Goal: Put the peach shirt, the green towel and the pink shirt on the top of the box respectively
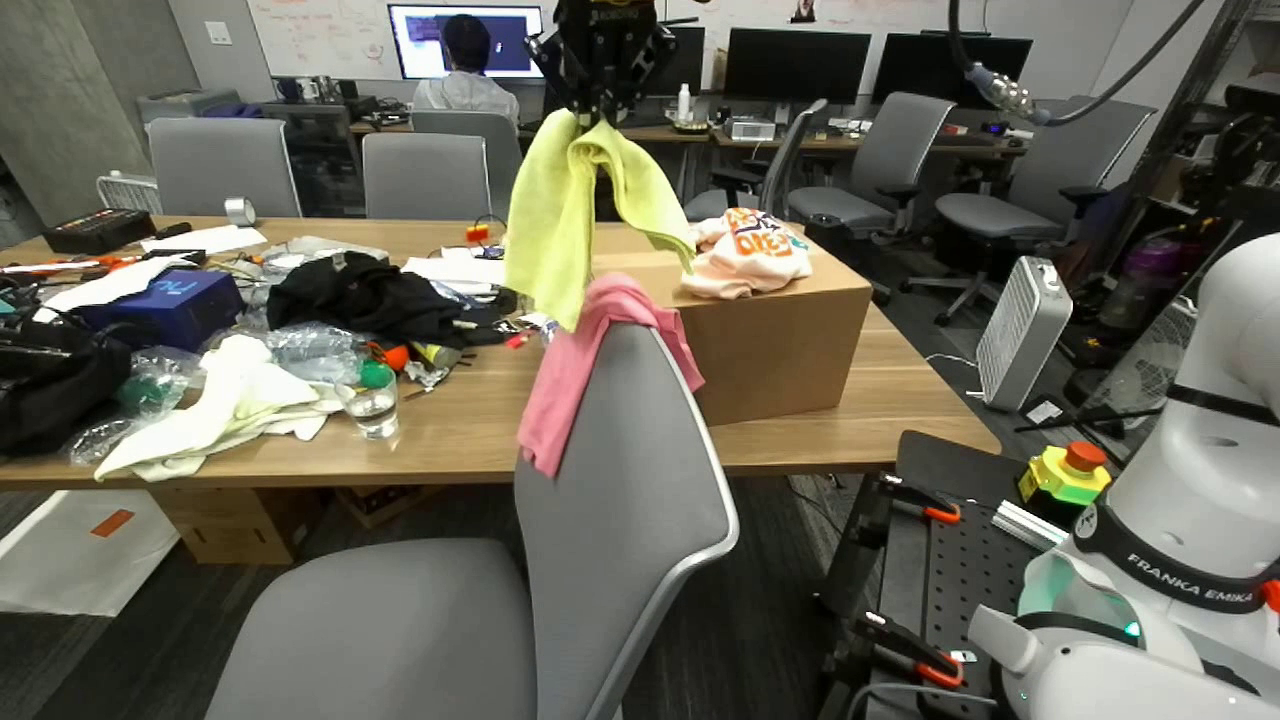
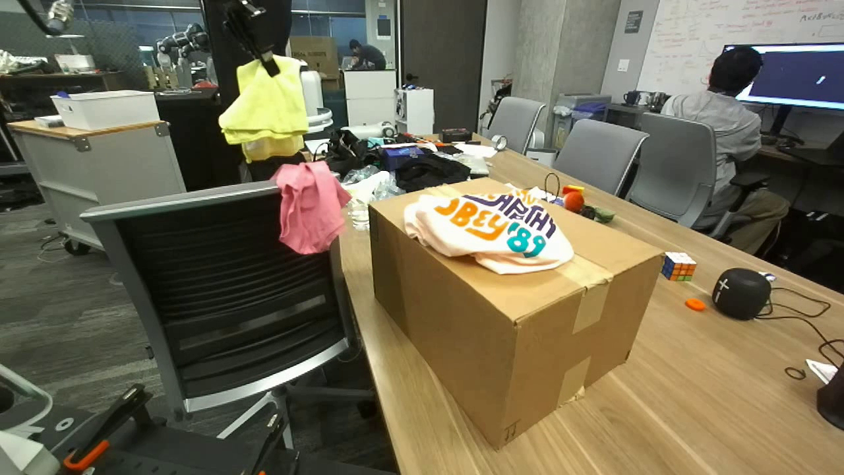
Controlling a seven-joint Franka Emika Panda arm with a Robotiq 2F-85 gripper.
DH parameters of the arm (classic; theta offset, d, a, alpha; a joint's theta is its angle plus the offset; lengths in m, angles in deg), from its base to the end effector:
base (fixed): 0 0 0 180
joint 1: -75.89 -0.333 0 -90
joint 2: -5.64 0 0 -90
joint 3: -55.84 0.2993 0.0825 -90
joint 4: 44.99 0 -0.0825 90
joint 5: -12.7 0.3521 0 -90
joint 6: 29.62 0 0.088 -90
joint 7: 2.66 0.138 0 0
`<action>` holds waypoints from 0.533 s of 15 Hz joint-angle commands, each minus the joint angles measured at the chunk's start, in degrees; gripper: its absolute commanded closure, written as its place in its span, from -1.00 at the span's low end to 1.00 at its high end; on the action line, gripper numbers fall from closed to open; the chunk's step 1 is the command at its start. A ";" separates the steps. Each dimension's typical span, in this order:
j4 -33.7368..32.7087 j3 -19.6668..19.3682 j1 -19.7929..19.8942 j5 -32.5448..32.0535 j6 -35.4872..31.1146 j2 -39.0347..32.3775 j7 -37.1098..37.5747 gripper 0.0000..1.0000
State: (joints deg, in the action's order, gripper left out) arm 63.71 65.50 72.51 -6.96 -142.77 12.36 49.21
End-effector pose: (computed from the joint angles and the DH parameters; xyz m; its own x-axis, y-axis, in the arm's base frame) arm 0.5157 0.0910 0.5341 0.7879 -0.4874 0.3764 -0.5527 -0.8293 0.0831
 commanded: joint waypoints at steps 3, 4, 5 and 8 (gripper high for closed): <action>-5.67 -5.19 3.79 -0.43 4.86 -2.50 3.62 0.94; -5.95 -6.18 4.51 -0.36 5.08 -2.54 4.42 0.94; -6.46 -7.28 5.39 -0.34 5.37 -2.58 5.17 0.94; -7.46 -9.52 7.34 -1.21 4.59 -3.75 9.44 0.94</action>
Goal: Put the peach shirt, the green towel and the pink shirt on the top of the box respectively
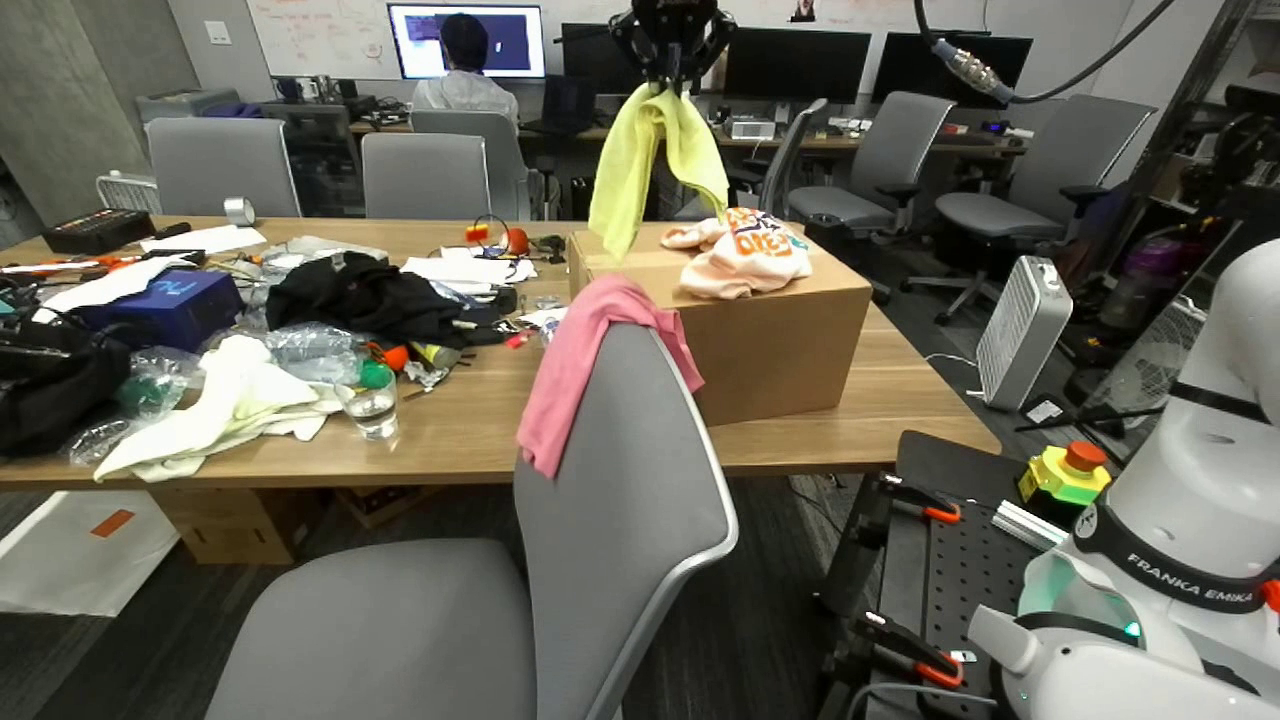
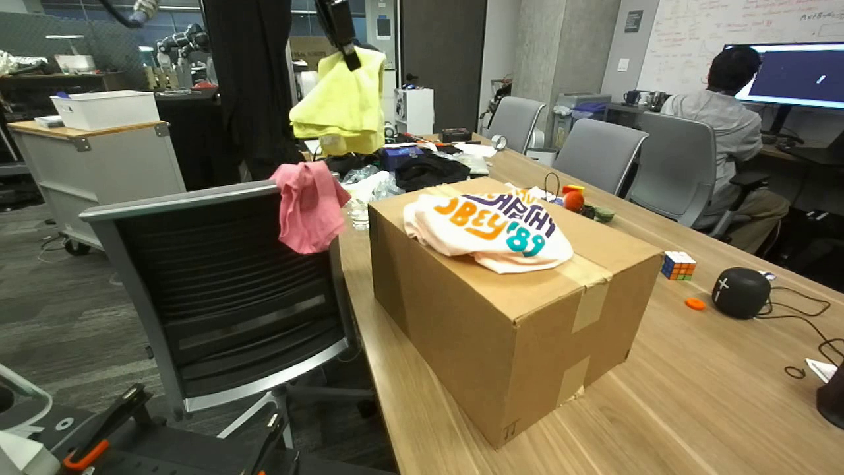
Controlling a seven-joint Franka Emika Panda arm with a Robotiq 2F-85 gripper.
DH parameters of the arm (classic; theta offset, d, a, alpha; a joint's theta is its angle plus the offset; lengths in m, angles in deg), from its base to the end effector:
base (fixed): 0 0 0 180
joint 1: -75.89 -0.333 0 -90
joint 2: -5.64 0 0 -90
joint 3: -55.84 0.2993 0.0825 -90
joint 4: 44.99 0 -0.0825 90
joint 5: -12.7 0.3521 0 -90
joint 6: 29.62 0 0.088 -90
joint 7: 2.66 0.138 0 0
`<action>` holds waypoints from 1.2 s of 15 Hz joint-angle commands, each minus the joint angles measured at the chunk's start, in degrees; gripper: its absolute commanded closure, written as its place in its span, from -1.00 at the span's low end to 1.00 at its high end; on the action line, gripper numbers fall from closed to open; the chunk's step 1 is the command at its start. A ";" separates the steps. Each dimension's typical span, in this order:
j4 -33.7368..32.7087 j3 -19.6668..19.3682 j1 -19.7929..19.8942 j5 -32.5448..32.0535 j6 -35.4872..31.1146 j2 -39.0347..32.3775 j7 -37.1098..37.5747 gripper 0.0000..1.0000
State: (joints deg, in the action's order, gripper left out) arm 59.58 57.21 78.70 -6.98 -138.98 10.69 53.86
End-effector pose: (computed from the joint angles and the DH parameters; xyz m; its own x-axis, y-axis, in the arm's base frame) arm 0.5270 -0.0469 0.5465 0.5698 -0.7376 0.3623 -0.8036 -0.5923 0.0579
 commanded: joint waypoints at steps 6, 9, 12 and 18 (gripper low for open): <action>-2.64 -3.00 2.63 -9.39 -5.23 -3.50 19.67 0.94; -1.69 -4.68 3.77 -16.15 -6.80 -2.34 25.55 0.94; -1.85 -6.14 4.91 -22.10 -6.09 -2.22 32.52 0.93; -1.53 -5.70 4.17 -34.48 2.16 -3.51 43.72 -0.37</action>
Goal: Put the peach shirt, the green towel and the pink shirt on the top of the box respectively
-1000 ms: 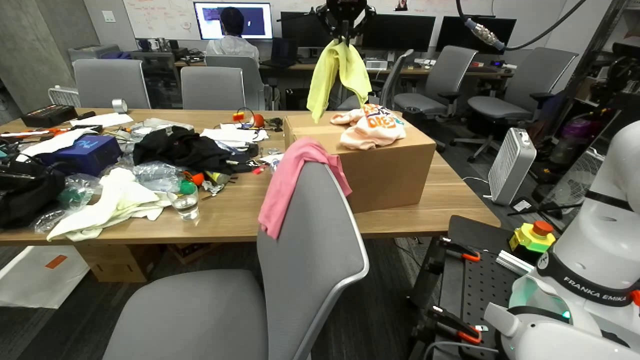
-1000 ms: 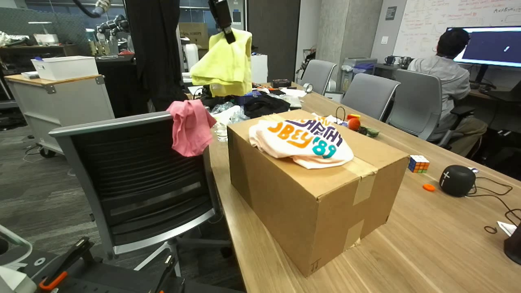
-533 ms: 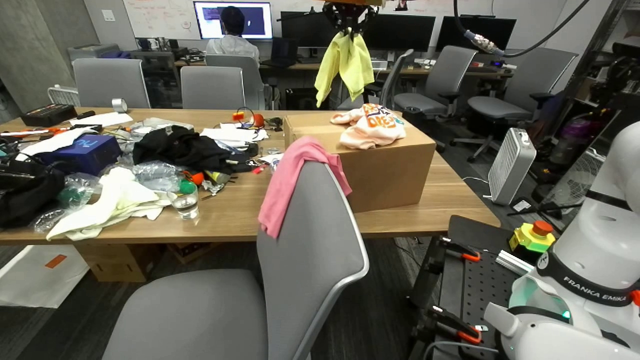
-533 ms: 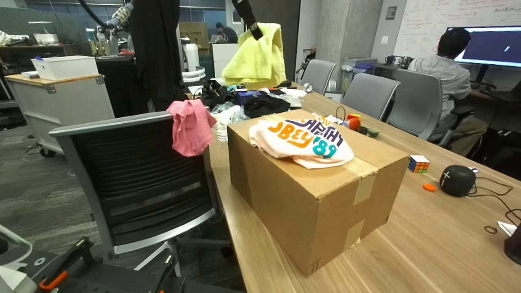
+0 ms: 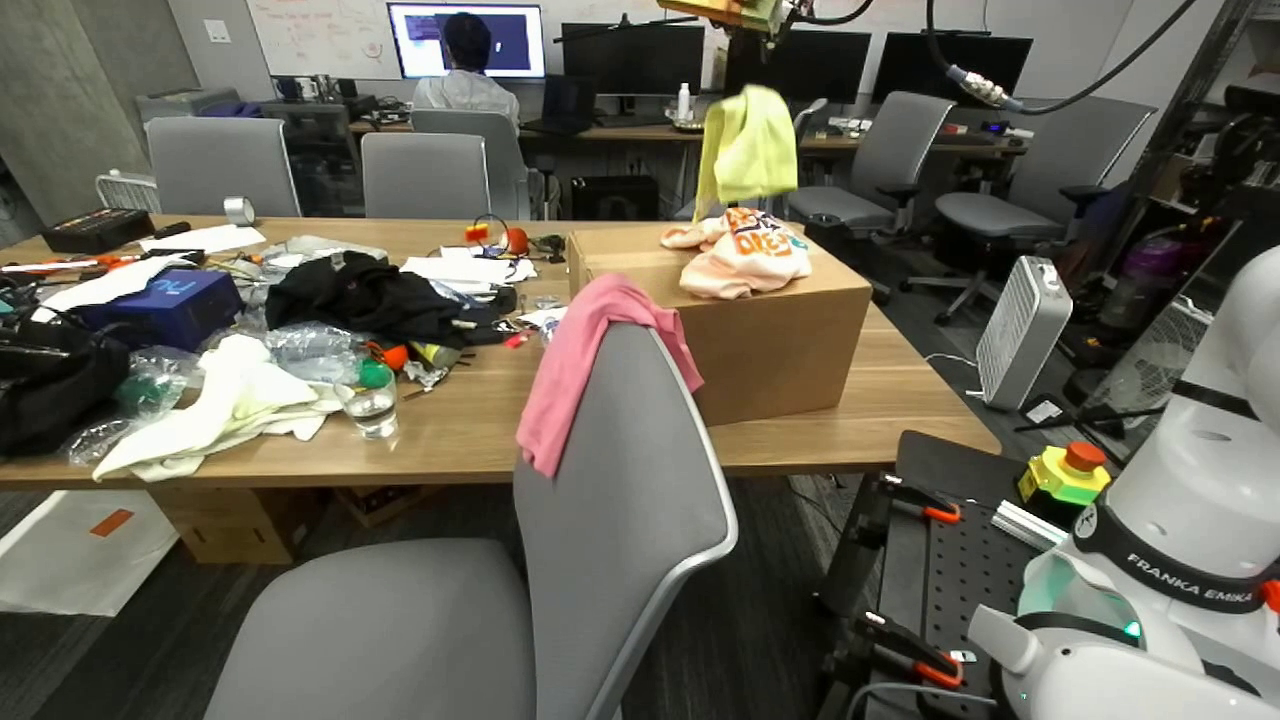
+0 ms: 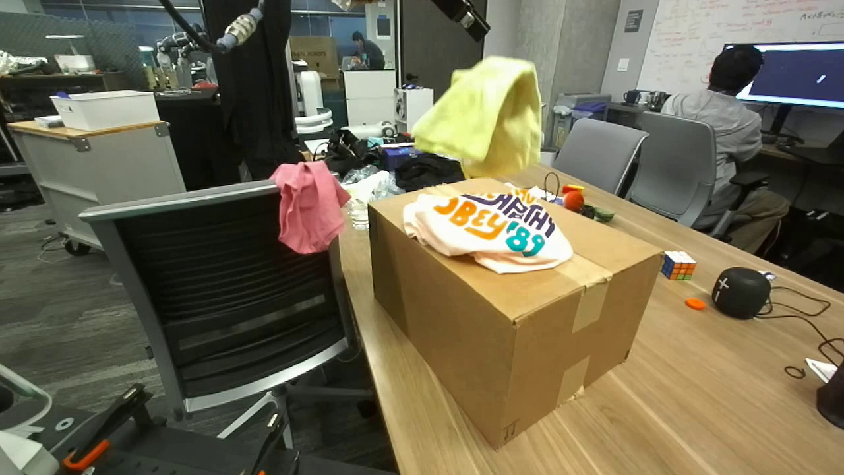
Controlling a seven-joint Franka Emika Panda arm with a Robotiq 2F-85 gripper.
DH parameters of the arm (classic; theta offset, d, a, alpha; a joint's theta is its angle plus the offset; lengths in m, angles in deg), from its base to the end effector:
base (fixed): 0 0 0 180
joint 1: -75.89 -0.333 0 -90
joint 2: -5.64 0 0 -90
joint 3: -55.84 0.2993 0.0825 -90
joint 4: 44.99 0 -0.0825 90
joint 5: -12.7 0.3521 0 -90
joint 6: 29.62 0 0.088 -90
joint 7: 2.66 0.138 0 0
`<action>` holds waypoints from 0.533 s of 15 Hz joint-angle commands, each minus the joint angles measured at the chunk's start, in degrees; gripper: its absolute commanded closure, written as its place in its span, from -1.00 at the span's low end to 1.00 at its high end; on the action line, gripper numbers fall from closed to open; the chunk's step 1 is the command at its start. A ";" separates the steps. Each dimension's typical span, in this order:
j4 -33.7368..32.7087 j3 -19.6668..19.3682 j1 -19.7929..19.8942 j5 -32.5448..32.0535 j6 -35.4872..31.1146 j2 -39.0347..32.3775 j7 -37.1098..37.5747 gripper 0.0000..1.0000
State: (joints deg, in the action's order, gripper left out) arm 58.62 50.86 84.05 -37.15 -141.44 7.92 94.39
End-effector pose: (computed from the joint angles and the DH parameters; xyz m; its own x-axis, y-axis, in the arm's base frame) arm 0.5192 -0.1968 0.5603 -0.1231 -0.6668 0.7350 -0.9892 0.0231 -0.1448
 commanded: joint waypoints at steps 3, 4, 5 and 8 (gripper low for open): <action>1.32 1.85 -3.01 -1.91 8.06 -0.66 -2.11 -0.80; 3.53 1.72 -3.19 -0.37 7.33 1.16 -6.61 -0.94; 6.17 2.11 -3.82 0.95 6.16 2.78 -8.23 -1.00; 9.10 5.31 -7.28 5.74 7.06 2.61 -11.14 -1.00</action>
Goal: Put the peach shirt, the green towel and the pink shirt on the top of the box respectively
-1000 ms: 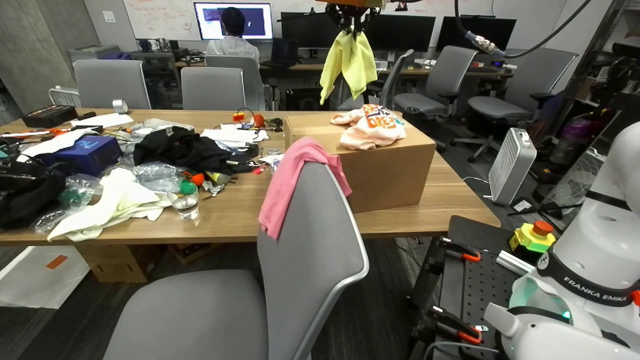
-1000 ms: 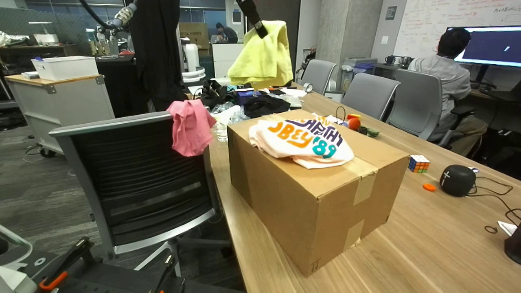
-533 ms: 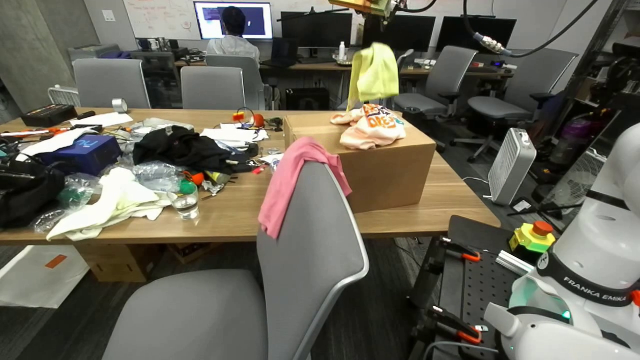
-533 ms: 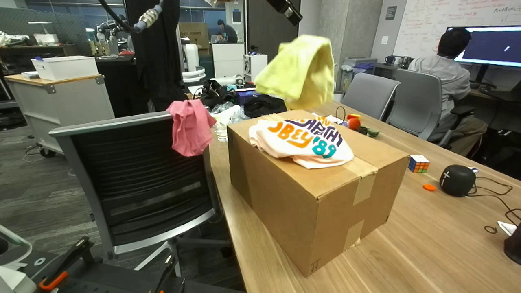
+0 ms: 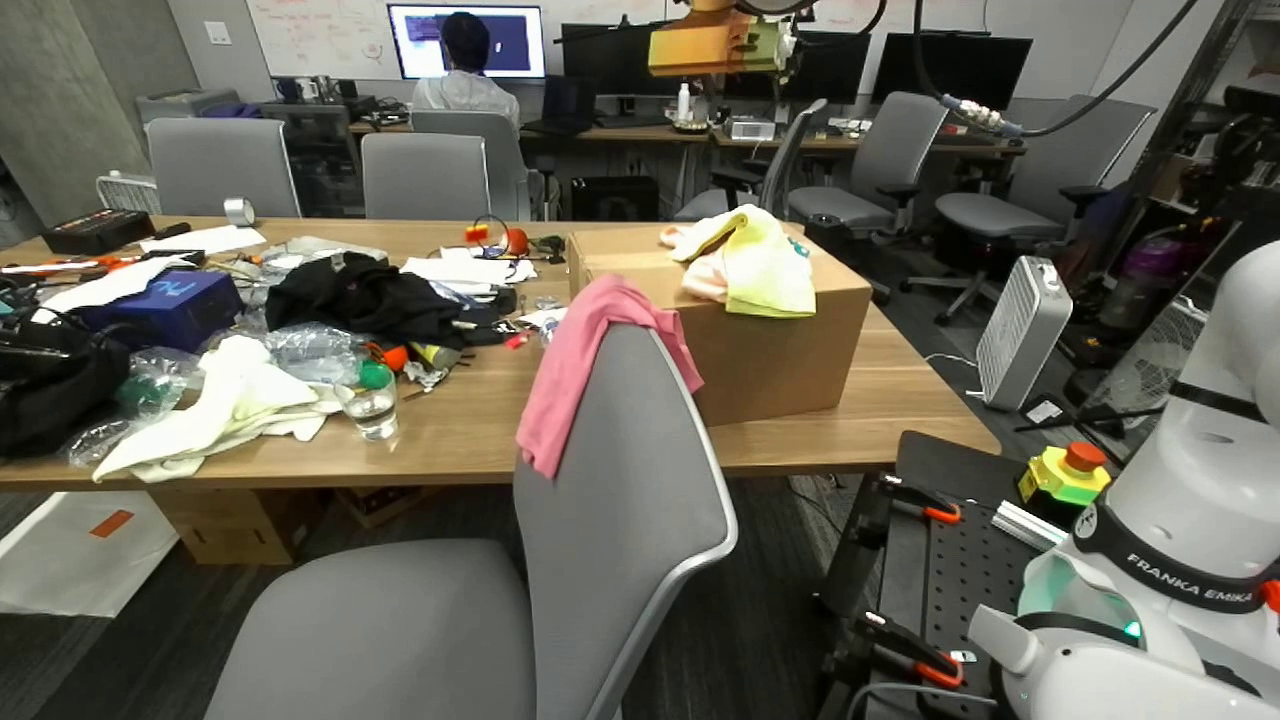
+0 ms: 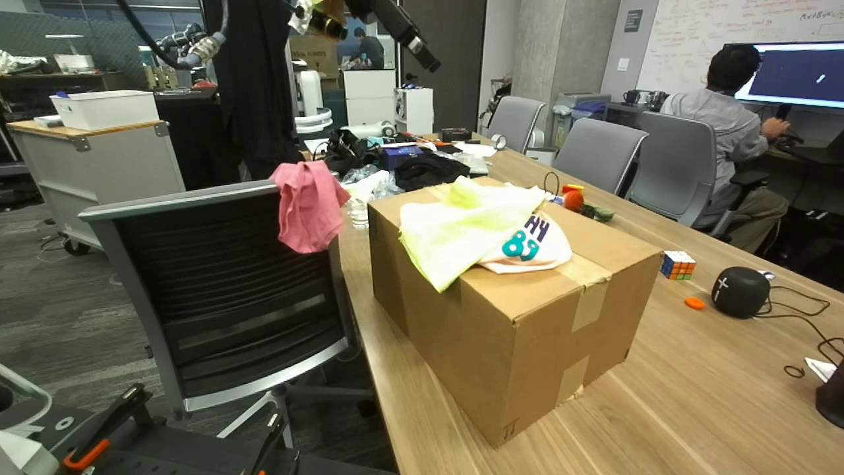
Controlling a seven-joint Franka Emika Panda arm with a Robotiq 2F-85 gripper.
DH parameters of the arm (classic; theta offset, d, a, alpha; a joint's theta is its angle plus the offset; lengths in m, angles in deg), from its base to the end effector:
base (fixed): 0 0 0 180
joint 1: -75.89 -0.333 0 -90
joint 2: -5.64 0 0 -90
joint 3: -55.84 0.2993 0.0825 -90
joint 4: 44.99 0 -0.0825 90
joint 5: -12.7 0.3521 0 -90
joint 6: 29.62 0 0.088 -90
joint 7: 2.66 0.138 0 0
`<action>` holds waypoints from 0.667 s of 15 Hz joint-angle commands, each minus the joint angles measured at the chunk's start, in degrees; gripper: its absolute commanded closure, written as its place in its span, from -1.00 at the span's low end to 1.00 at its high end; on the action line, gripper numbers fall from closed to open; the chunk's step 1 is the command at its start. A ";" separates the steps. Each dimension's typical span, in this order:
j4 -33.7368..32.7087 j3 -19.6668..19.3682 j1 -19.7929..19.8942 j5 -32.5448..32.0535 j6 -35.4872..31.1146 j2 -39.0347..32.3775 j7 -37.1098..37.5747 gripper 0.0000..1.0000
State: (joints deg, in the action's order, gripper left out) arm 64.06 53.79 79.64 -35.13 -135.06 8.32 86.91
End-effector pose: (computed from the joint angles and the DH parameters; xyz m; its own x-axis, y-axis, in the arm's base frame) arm 0.5145 -0.1342 0.5107 0.1473 -0.6894 0.7092 -0.9891 -0.1031 0.1052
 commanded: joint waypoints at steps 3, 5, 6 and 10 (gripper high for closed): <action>6.11 4.87 -5.51 9.54 -0.71 2.58 -7.95 -1.00; 6.46 6.20 -7.01 13.99 -1.18 2.60 -11.68 -1.00; 7.18 6.66 -7.58 15.97 -1.78 2.80 -13.49 -1.00; 5.40 7.72 -8.91 25.06 -2.27 1.07 -23.22 -1.00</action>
State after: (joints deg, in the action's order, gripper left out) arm 69.91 61.25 71.14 -15.63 -135.87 9.14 71.08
